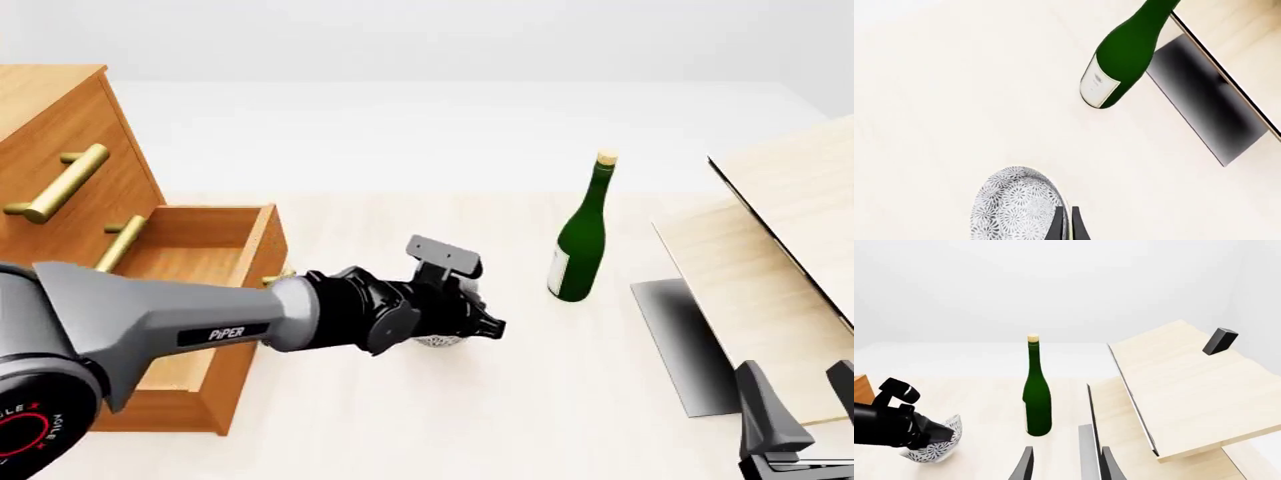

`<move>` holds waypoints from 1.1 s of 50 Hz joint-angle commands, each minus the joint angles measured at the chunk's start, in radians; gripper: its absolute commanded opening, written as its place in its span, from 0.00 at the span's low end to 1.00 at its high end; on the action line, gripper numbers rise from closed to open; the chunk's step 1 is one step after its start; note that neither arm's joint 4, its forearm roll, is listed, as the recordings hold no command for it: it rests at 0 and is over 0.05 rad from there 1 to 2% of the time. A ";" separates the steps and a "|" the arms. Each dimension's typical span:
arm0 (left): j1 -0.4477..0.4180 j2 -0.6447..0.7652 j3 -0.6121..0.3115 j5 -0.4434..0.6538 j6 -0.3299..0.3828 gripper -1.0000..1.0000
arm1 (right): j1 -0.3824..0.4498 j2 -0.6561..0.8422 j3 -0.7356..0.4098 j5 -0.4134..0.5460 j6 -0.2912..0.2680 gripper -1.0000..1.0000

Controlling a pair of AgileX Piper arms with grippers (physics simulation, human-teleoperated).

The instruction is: Put the bowl in the bottom drawer of the cabinet.

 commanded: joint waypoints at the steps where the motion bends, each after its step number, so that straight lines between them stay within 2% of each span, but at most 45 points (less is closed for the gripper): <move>1: 0.017 -0.048 0.021 -0.023 0.015 0.00 | 0.000 0.000 0.000 0.000 0.000 1.00; 24: 0.048 -0.161 0.068 -0.031 0.026 0.00 | 0.000 0.000 0.000 0.000 0.000 1.00; 48: 0.086 -0.339 0.100 0.011 0.071 0.00 | 0.000 0.000 0.000 0.000 0.000 1.00; 55: 0.106 -0.387 0.138 -0.002 0.068 0.00 | 0.000 0.000 0.000 0.000 0.000 1.00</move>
